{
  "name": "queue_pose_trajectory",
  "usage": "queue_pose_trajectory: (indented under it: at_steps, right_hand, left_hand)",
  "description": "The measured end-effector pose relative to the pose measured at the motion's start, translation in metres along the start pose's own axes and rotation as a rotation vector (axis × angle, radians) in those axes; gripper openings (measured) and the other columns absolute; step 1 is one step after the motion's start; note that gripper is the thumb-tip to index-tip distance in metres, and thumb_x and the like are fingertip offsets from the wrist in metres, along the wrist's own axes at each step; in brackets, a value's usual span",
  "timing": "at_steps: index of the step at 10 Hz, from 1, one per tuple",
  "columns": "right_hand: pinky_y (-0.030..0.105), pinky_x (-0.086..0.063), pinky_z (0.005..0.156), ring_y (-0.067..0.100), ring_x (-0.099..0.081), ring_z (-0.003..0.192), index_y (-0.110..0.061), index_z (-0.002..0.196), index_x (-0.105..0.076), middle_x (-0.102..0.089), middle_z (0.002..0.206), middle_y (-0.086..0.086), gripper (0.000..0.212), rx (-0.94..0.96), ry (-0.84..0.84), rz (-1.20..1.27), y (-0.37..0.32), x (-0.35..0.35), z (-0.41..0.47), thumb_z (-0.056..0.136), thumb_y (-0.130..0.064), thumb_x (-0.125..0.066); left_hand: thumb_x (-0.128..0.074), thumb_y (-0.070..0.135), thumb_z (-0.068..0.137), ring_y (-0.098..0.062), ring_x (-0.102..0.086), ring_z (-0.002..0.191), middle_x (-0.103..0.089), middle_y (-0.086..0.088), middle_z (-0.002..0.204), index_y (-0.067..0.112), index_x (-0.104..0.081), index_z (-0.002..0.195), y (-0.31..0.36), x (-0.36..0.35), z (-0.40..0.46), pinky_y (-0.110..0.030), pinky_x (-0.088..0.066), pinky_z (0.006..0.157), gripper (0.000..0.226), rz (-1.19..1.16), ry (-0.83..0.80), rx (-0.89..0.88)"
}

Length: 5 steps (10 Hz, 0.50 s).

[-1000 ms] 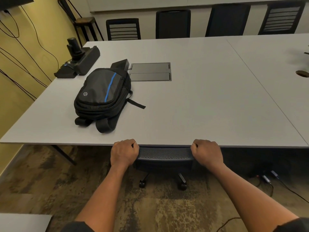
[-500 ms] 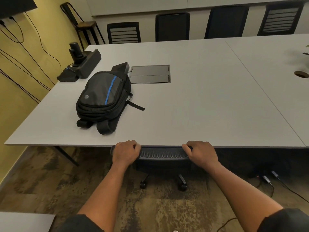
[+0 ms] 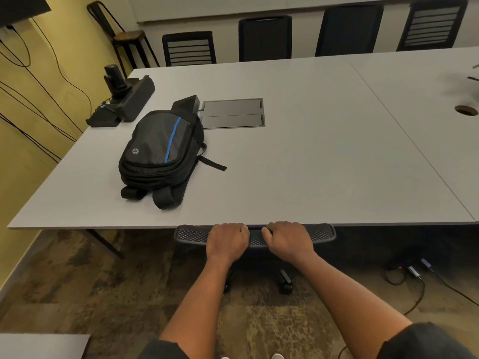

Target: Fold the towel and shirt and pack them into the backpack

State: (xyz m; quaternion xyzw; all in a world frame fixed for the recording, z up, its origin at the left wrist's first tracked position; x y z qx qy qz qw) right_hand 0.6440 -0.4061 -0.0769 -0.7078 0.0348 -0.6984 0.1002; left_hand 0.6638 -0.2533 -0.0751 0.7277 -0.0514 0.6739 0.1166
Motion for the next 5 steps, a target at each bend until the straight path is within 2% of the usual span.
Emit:
queue_pose_trajectory:
  at_steps: [2,3,4,5]
  right_hand:
    - [0.031,-0.038,0.061,0.017,-0.056,0.068,-0.026,0.082,-0.060,-0.068,0.082,-0.003,0.047,0.012,-0.026,-0.012,-0.001,-0.002,0.003,0.097,-0.053,-0.024]
    - [0.034,-0.048,0.070,0.016,-0.060,0.078,-0.026,0.095,-0.064,-0.070,0.094,-0.004,0.058,-0.024,-0.123,0.025,0.006,-0.009,0.005,0.095,-0.064,-0.021]
    - [0.038,-0.050,0.085,0.020,-0.062,0.099,-0.023,0.116,-0.063,-0.068,0.113,0.000,0.058,-0.067,-0.165,0.061,0.007,-0.005,0.006,0.096,-0.064,-0.028]
    - [0.039,-0.042,0.103,0.024,-0.050,0.128,-0.018,0.142,-0.047,-0.053,0.142,0.004,0.063,-0.134,-0.163,0.123,0.004,0.022,0.013,0.098,-0.061,-0.034]
  left_hand:
    - [-0.024,0.036,0.098,-0.018,-0.055,0.062,-0.063,0.000,0.069,0.018,-0.061,0.072,-0.001,0.002,0.001,-0.036,-0.048,0.067,0.049,-0.045,0.005,-0.010]
    - [-0.021,0.038,0.101,-0.021,-0.063,0.085,-0.071,-0.004,0.100,0.018,-0.065,0.105,-0.001,0.000,0.001,-0.038,-0.049,0.082,0.049,-0.170,-0.057,-0.017]
    - [-0.022,0.040,0.103,-0.024,-0.059,0.116,-0.062,-0.006,0.132,0.017,-0.055,0.134,-0.002,0.001,0.002,-0.040,-0.045,0.100,0.051,-0.320,-0.138,-0.007]
    - [-0.023,0.040,0.105,-0.022,-0.036,0.142,-0.034,-0.005,0.158,0.017,-0.029,0.154,-0.010,0.027,0.011,-0.039,-0.030,0.114,0.054,-0.410,-0.164,0.001]
Point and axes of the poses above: each hand's wrist, its own z-axis towards the middle knuckle, its own x-axis out of the back of the hand, y = z × x, the point moved 8 cm from there along z, towards the middle knuckle
